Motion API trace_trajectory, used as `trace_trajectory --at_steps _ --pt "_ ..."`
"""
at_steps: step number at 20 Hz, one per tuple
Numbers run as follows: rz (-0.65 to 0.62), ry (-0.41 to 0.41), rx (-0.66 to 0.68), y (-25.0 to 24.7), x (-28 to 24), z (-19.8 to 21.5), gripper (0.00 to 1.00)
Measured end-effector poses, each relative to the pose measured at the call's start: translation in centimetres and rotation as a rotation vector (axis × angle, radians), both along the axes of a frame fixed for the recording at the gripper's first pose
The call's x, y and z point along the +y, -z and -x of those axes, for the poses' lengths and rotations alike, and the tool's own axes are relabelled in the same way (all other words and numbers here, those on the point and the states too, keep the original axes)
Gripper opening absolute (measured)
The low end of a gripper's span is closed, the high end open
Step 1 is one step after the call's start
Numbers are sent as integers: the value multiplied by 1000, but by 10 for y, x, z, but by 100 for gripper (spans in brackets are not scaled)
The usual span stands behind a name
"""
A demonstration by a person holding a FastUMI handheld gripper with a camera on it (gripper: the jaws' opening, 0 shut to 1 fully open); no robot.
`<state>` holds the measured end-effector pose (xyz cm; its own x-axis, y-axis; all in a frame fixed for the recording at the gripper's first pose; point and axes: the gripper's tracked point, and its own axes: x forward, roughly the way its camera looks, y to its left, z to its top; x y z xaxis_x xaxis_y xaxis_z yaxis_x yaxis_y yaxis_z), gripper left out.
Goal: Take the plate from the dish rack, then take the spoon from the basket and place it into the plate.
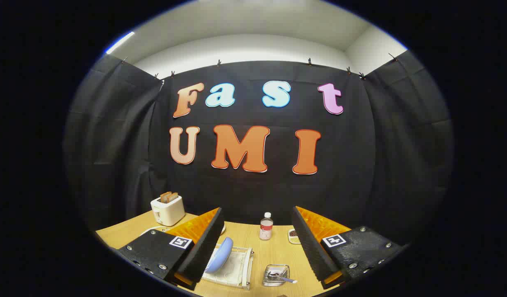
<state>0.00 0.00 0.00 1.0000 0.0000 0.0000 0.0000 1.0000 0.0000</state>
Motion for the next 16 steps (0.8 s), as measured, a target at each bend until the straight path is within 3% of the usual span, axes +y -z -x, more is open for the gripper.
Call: trace_trajectory --at_steps 6,13,16 --pt "25 14 45 8 2 -10 99" --pt "19 -44 103 18 26 -34 99" --pt "9 -84 198 43 41 -47 99"
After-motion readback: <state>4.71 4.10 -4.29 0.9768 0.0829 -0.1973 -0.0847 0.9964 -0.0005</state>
